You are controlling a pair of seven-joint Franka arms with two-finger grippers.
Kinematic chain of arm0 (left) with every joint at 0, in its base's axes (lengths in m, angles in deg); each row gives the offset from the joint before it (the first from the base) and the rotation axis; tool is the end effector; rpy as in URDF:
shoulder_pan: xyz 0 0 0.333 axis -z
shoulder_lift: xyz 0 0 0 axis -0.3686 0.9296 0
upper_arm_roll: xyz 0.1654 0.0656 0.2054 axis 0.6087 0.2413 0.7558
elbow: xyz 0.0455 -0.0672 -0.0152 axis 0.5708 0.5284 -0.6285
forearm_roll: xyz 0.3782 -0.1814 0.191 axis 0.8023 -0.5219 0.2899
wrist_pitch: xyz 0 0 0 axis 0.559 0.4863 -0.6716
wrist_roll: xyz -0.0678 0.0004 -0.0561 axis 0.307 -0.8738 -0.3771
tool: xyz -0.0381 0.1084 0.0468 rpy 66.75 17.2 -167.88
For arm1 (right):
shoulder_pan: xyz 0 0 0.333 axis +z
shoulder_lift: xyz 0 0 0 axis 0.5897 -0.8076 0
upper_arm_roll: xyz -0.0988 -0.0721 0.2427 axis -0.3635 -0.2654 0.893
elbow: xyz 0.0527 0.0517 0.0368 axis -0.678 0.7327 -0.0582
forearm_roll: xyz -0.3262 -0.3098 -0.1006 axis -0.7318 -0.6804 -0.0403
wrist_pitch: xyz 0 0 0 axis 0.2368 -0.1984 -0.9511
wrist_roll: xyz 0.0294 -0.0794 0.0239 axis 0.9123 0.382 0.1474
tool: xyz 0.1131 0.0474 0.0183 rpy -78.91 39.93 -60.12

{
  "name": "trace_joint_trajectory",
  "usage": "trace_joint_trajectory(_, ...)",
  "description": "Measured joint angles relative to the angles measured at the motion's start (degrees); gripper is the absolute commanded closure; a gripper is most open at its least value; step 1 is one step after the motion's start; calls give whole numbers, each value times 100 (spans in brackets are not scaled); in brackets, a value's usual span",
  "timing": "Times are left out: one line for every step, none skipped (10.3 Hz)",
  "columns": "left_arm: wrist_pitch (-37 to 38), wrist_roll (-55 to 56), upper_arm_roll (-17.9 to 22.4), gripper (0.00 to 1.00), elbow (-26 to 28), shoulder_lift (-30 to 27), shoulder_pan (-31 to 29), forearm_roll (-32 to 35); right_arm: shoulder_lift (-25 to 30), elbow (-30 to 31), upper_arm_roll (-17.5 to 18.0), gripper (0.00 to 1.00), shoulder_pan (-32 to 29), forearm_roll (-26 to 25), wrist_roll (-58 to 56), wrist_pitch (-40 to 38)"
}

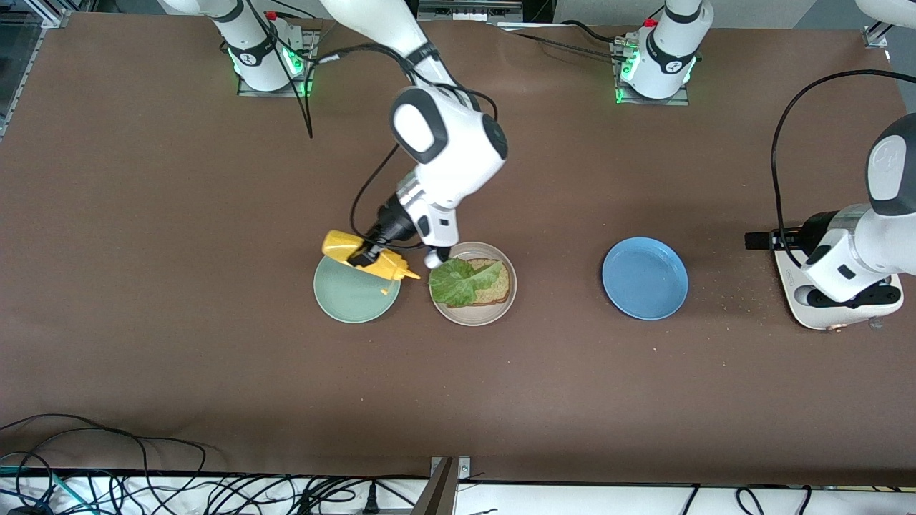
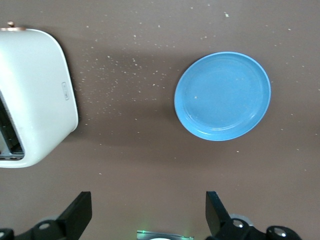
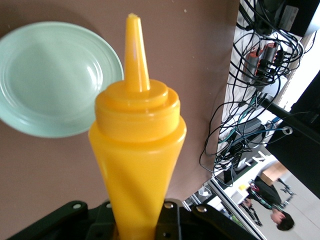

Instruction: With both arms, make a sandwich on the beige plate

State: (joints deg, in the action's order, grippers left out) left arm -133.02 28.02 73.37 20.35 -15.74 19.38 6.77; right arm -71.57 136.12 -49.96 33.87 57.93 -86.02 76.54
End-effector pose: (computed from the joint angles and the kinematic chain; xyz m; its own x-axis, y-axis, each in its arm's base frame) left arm 0.6893 0.0315 0.3998 0.9327 0.0958 -0.3476 0.0752 -0.9945 -0.0725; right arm 0.6236 0.4257 0.3393 0.4648 0.7368 -0.4910 0.8280 -0.1654 0.5357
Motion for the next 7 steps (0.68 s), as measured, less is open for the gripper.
trace_joint_trajectory(0,0,41,0,-10,-15,-49,159,248,8,-378,100,-24,446,-557,-38)
trace_joint_trajectory(0,-2,67,0,-17,-48,-134,248,424,20,-815,100,-46,954,-1123,-57)
trace_joint_trajectory(2,-15,83,0,-17,-90,-251,286,531,37,-1323,100,-76,1582,-1733,-72)
trace_joint_trajectory(12,-218,89,0,-15,-128,-393,380,567,78,-1866,100,-122,2306,-2341,-103)
trace_joint_trajectory(19,-684,93,0,-15,-148,-569,550,570,140,-2387,100,-237,3124,-2958,-206)
trace_joint_trajectory(19,-1107,98,0,-14,-153,-791,607,578,210,-2776,100,-474,3900,-3574,-338)
trace_joint_trajectory(19,-1353,100,0,-4,-152,-1017,608,583,260,-2958,100,-802,4447,-4098,-452)
